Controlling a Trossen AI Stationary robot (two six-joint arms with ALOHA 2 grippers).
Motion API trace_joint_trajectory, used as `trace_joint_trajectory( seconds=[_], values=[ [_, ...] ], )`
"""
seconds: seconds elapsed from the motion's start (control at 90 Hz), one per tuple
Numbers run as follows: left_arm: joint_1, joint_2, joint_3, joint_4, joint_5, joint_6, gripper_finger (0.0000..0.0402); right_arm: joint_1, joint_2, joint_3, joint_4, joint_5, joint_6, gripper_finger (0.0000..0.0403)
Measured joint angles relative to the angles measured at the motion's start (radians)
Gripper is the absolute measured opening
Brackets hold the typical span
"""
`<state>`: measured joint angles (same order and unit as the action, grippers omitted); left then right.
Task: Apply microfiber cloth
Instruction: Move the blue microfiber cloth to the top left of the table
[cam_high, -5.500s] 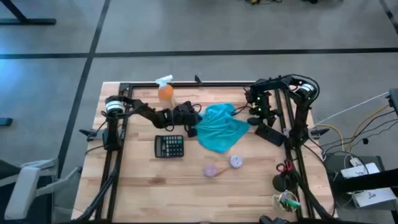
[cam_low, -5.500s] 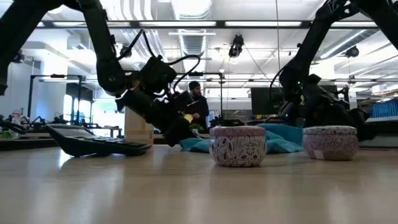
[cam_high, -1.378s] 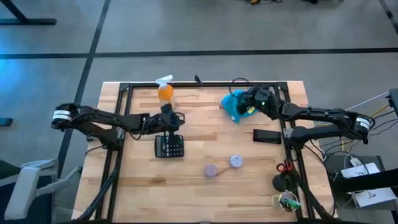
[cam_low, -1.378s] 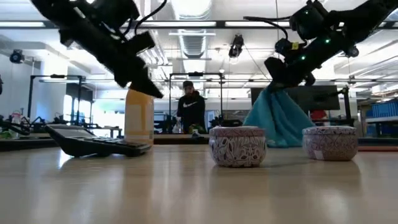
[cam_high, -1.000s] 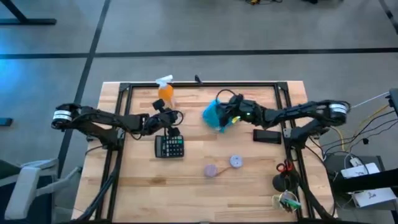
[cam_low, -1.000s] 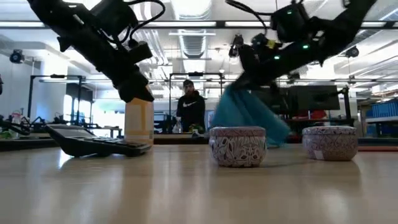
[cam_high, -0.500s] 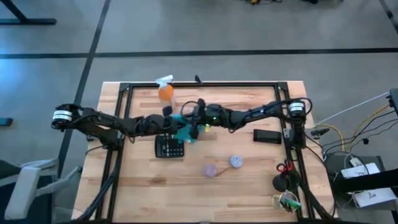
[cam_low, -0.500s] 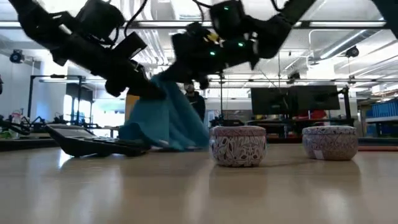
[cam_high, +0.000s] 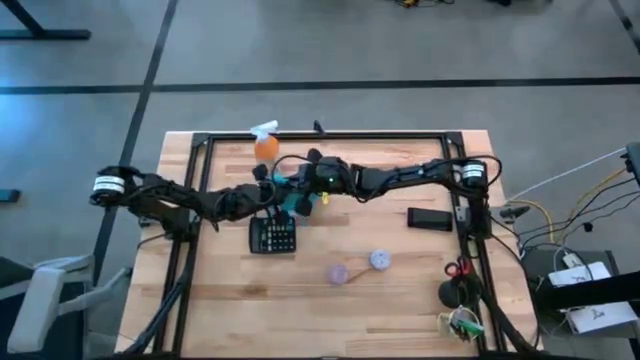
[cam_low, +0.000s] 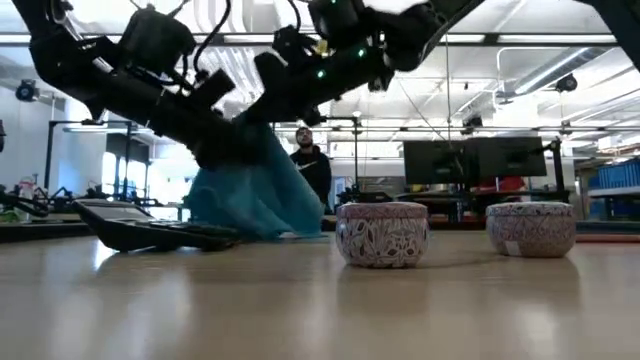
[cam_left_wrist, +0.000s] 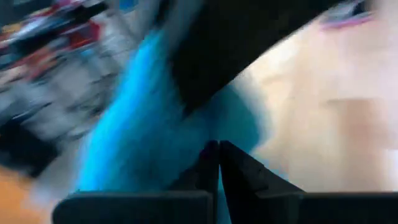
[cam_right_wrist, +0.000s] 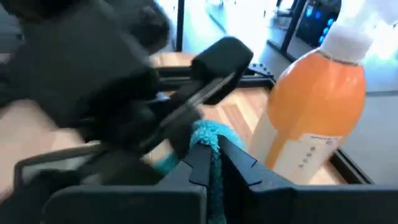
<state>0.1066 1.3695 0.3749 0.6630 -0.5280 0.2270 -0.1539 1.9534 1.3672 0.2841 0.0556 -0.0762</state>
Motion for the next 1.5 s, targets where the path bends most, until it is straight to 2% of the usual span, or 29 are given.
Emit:
trace_joint_trajectory(
  seconds=[0.167, 0.267, 0.456, 0.689, 0.778, 0.844, 0.944, 1.078, 1.356, 1.5],
  values=[
    [0.042, 0.062, -0.004, 0.127, 0.051, -0.025, 0.0, 0.001, -0.009, -0.003, -0.07, -0.002, 0.039, 0.0001],
    [0.067, 0.111, -0.005, 0.187, 0.085, -0.048, 0.0, 0.003, -0.009, -0.003, -0.13, -0.002, 0.071, 0.0015],
    [0.104, 0.167, -0.006, 0.234, 0.092, -0.092, 0.0, -0.001, -0.016, -0.003, -0.239, 0.003, 0.11, 0.0078],
    [0.143, 0.155, -0.021, 0.316, 0.092, -0.199, 0.0, -0.014, -0.067, -0.003, -0.378, 0.112, 0.144, 0.0157],
    [0.152, 0.161, -0.033, 0.371, 0.092, -0.243, 0.0, -0.013, -0.083, -0.004, -0.421, 0.143, 0.142, 0.0176],
    [0.154, 0.191, -0.034, 0.476, 0.092, -0.291, 0.0, -0.01, -0.09, -0.004, -0.422, 0.152, 0.14, 0.0185],
    [0.154, 0.275, -0.034, 0.646, 0.084, -0.299, 0.0, -0.007, -0.091, -0.004, -0.423, 0.154, 0.15, 0.0191],
    [0.157, 0.423, -0.007, 0.784, -0.017, -0.289, 0.0, -0.003, -0.091, -0.004, -0.428, 0.154, 0.163, 0.0188],
    [0.158, 0.64, 0.103, 0.802, -0.071, -0.318, 0.0, 0.005, -0.091, -0.004, -0.435, 0.153, 0.163, 0.0172],
    [0.157, 0.703, 0.139, 0.801, -0.196, -0.319, 0.0, 0.016, -0.091, -0.004, -0.438, 0.154, 0.159, 0.0164]
  ],
)
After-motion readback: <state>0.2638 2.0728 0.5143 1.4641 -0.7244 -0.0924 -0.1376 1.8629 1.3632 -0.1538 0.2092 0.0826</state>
